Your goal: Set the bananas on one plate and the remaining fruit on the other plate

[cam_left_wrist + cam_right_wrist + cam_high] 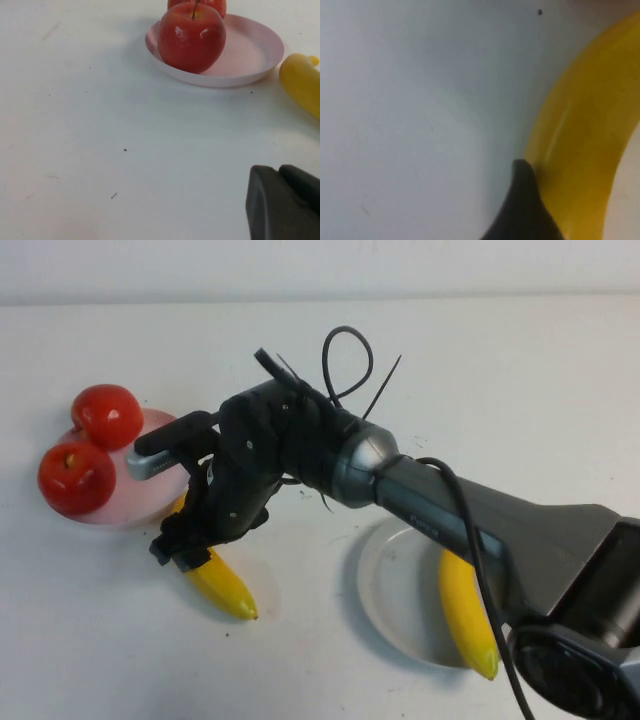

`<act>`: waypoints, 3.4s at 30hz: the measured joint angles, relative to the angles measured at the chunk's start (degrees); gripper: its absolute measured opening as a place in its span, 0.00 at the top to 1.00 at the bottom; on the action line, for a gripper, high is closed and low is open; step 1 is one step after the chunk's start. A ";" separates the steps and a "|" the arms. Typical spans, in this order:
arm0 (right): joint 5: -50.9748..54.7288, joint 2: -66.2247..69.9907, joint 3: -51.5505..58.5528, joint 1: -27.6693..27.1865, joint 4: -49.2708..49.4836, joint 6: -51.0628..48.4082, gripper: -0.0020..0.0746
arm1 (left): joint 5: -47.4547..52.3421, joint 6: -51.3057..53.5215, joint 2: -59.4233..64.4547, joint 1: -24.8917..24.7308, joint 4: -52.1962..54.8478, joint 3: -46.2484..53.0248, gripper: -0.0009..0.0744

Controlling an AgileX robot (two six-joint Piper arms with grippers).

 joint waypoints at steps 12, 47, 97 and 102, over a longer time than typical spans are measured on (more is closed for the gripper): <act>3.09 2.65 -1.56 0.00 -1.59 0.89 0.57 | 0.00 0.00 0.00 0.00 0.00 0.00 0.99; -6.20 -29.17 49.58 -12.77 -2.29 27.78 0.43 | 0.00 0.00 0.00 0.00 0.00 0.00 0.99; -14.89 -65.43 75.27 -10.58 0.06 -12.77 0.99 | 0.00 0.00 0.00 0.00 0.00 0.00 0.99; -24.76 -74.61 86.50 -16.17 -0.92 -17.52 0.99 | 0.00 0.00 0.00 0.00 0.00 0.00 0.99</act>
